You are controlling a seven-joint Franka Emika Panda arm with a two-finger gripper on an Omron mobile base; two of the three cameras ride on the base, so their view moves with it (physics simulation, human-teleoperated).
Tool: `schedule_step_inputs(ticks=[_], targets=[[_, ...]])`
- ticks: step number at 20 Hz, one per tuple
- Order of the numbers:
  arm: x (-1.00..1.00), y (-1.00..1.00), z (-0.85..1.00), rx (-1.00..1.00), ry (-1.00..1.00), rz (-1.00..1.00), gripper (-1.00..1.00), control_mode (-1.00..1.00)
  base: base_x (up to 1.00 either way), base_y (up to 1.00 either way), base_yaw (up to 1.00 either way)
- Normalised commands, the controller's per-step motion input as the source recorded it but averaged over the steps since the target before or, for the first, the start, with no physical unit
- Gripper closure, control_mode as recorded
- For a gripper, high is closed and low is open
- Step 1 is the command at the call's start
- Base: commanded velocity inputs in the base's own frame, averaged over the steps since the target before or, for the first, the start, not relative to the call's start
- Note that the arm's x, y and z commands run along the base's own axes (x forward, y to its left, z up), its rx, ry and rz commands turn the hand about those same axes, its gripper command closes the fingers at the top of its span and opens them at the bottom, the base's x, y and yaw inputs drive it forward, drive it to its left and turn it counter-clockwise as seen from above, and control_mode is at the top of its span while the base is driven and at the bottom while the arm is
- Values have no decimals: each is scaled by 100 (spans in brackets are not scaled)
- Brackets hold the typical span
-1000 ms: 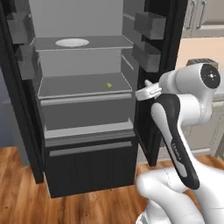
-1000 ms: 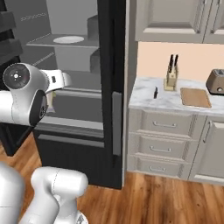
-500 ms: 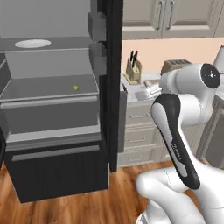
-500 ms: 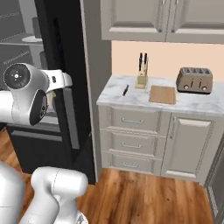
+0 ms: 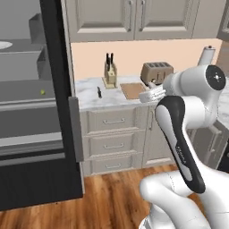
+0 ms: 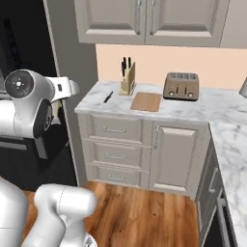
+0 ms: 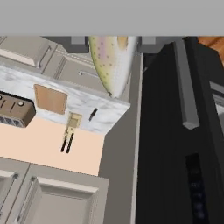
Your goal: Retrieve the fish from the fridge and place it on the cutting board.
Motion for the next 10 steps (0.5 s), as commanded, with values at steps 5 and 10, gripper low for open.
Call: schedule_step_inputs(ticks=[5, 10], targets=[[0, 0, 0, 0, 0, 0, 100, 100, 0, -73, 0], [0, 0, 0, 0, 0, 0, 100, 100, 30, -44, 0]])
